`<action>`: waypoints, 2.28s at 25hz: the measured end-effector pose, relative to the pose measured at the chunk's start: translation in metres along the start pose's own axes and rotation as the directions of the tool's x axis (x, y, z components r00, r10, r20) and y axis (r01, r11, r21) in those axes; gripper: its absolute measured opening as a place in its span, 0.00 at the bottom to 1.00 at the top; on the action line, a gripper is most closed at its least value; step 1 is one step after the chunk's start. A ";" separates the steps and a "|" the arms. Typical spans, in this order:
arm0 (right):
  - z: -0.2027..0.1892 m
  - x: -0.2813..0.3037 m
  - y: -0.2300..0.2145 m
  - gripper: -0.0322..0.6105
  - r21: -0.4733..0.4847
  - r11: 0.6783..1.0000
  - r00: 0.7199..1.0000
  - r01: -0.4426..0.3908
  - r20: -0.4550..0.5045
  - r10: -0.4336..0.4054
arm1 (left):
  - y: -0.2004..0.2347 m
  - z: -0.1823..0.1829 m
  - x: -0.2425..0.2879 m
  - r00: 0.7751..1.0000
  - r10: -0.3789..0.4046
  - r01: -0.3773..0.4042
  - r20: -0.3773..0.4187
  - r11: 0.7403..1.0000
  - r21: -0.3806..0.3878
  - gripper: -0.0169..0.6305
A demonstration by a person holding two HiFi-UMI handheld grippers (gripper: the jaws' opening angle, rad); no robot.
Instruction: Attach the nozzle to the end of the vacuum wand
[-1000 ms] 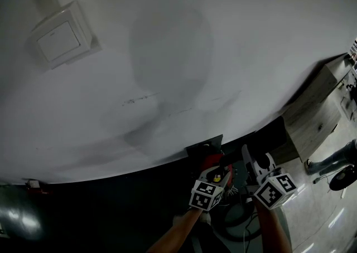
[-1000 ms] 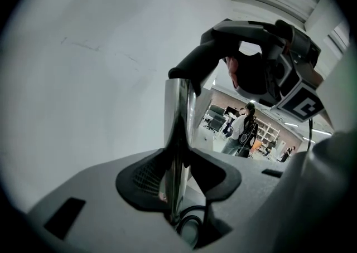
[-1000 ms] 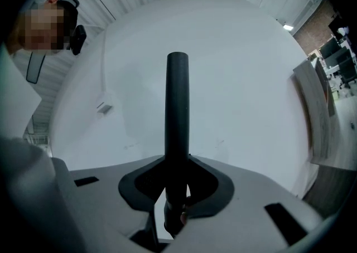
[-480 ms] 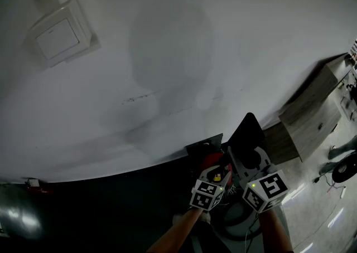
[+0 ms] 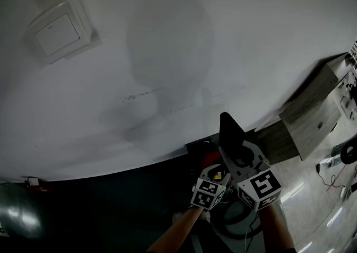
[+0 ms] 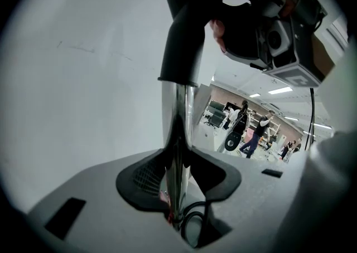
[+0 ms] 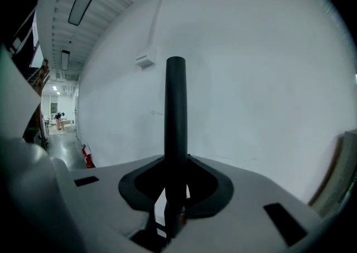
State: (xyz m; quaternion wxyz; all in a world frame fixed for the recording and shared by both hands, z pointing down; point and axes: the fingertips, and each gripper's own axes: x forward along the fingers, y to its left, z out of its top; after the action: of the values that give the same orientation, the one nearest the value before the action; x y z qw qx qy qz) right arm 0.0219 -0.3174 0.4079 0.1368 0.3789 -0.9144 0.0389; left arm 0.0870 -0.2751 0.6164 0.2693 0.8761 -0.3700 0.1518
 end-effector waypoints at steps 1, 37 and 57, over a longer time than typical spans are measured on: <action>-0.001 0.001 -0.002 0.19 0.006 1.000 1.000 -0.002 -0.010 0.002 | -0.001 0.000 0.000 1.000 -0.001 0.001 0.000 1.000 0.001 0.25; -0.005 0.023 0.017 0.19 0.046 0.998 0.998 -0.053 0.029 0.052 | 0.019 -0.009 -0.012 1.000 -0.018 0.018 -0.014 0.999 -0.026 0.25; -0.033 -0.083 -0.041 0.25 0.437 0.900 0.969 -0.005 0.226 -0.104 | 0.087 -0.013 0.000 1.000 0.019 -0.018 0.010 0.991 -0.130 0.25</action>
State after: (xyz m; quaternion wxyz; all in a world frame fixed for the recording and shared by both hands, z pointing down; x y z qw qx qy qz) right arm 0.1146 -0.2844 0.4154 -0.0632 0.4251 -0.8824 0.1912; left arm 0.0227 -0.3181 0.6584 0.3224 0.8540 -0.3889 0.1249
